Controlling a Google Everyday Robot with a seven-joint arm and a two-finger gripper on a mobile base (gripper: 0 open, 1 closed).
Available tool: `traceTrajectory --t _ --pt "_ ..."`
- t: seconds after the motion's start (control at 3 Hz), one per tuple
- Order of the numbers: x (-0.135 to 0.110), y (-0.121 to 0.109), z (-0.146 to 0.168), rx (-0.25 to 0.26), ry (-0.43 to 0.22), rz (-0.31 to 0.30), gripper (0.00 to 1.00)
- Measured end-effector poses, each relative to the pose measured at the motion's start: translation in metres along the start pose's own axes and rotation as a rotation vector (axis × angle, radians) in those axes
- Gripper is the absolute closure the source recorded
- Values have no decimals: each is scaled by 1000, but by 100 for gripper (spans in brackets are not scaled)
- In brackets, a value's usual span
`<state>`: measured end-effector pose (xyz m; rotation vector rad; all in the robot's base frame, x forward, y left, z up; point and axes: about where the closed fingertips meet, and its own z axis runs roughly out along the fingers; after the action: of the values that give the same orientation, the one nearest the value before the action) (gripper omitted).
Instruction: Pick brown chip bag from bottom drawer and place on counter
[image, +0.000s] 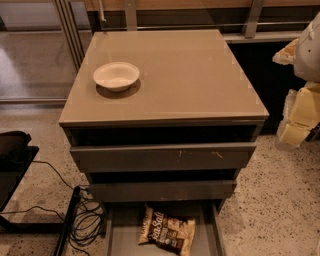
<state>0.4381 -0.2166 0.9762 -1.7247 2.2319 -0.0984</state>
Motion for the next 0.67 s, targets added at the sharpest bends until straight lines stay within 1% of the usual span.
traceTrajectory --t 0.33,0.67 --pt "0 3 4 16 6 -2 0" --pt "0 25 26 20 -39 -40 0"
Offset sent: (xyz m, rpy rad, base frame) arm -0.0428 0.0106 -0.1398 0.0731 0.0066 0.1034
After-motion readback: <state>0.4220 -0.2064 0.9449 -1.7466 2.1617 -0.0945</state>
